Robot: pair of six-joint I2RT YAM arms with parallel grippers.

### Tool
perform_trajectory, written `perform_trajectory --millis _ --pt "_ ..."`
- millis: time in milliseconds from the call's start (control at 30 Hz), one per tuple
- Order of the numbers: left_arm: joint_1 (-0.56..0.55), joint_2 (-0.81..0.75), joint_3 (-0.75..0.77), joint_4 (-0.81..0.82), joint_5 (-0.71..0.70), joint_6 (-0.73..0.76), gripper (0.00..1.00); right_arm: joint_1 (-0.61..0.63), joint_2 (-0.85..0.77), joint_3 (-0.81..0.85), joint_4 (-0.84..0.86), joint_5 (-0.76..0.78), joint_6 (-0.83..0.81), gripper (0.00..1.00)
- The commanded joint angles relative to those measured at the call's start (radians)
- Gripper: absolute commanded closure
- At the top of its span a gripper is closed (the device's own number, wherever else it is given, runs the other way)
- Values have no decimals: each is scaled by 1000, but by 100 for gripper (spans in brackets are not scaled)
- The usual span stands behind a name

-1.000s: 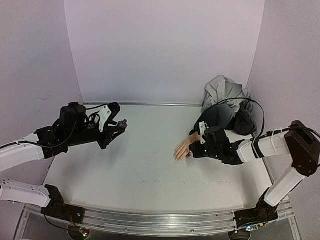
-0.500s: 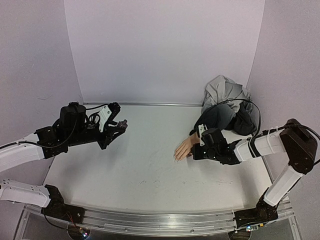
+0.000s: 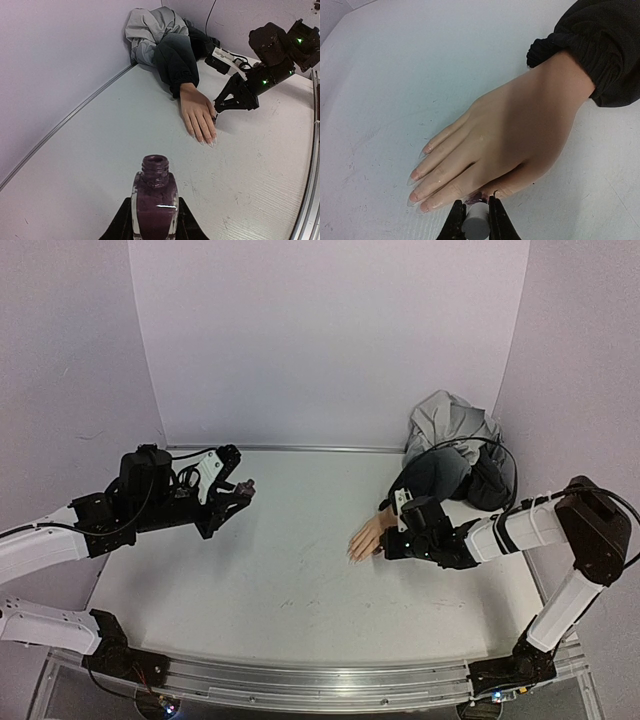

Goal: Paint the nails

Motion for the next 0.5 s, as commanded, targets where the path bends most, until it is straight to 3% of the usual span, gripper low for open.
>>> perform_trajectory --millis 0,467 --pt "6 -21 65 43 8 -12 100 4 11 32 25 22 -13 100" --pt "5 -22 63 43 8 -12 100 5 17 32 37 35 -15 100"
